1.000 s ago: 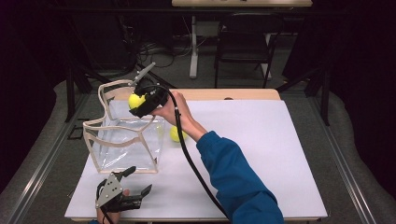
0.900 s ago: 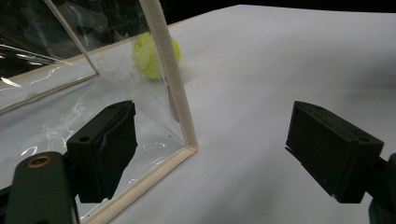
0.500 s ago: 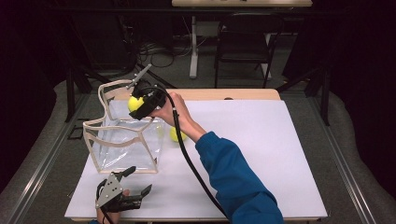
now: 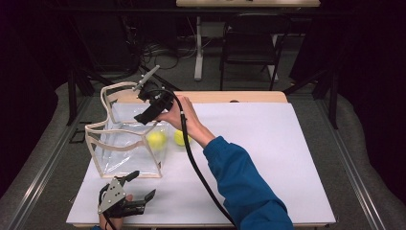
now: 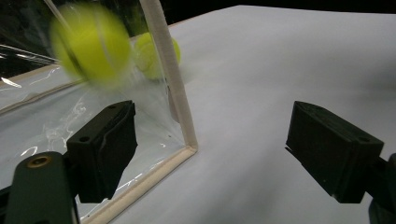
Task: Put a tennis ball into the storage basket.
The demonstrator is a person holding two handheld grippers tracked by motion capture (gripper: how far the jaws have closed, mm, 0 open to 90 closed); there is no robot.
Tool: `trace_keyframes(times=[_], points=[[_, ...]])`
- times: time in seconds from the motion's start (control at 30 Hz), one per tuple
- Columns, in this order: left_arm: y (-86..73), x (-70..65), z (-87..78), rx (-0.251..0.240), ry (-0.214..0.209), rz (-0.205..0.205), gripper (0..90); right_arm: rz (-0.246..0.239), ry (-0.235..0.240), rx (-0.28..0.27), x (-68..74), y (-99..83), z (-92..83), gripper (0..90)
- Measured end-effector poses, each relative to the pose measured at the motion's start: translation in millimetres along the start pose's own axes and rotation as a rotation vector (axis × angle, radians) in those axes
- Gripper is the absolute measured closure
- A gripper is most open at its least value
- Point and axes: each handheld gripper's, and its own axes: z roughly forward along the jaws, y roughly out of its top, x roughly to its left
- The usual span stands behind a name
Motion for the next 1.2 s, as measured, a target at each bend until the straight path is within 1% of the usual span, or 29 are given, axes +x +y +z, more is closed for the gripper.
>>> trace_keyframes(times=[0.07, 0.17, 0.3, 0.37, 0.67, 0.8, 1.2], points=[[-0.1, 0.0, 0.0, 0.001, 0.001, 0.0, 15.9, 0.012, 0.011, -0.019, -0.6, -4.5, -5.1, 11.1], [-0.2, 0.3, 0.3, 0.003, 0.003, -0.001, 15.9, 0.029, 0.021, -0.045, -2.9, -13.5, -12.2, 4.5], [-0.3, 0.0, 0.7, 0.004, 0.006, -0.002, 15.9, 0.04, 0.023, -0.053, -5.6, -23.6, -20.0, 1.0], [-0.3, -0.1, 0.7, 0.005, 0.005, -0.004, 15.9, 0.04, 0.021, -0.055, -7.1, -29.0, -24.1, 0.0], [-0.3, -0.6, 1.0, 0.006, 0.004, -0.002, 15.9, 0.074, 0.013, -0.093, -15.3, -51.3, -41.6, 0.0], [-0.3, -0.5, 1.0, 0.006, 0.006, -0.003, 15.9, 0.086, 0.015, -0.092, -17.9, -60.8, -43.8, 0.0], [-0.4, -0.3, 0.9, 0.007, 0.007, -0.004, 15.9, 0.107, 0.001, -0.074, -22.0, -92.8, -40.7, 0.0]])
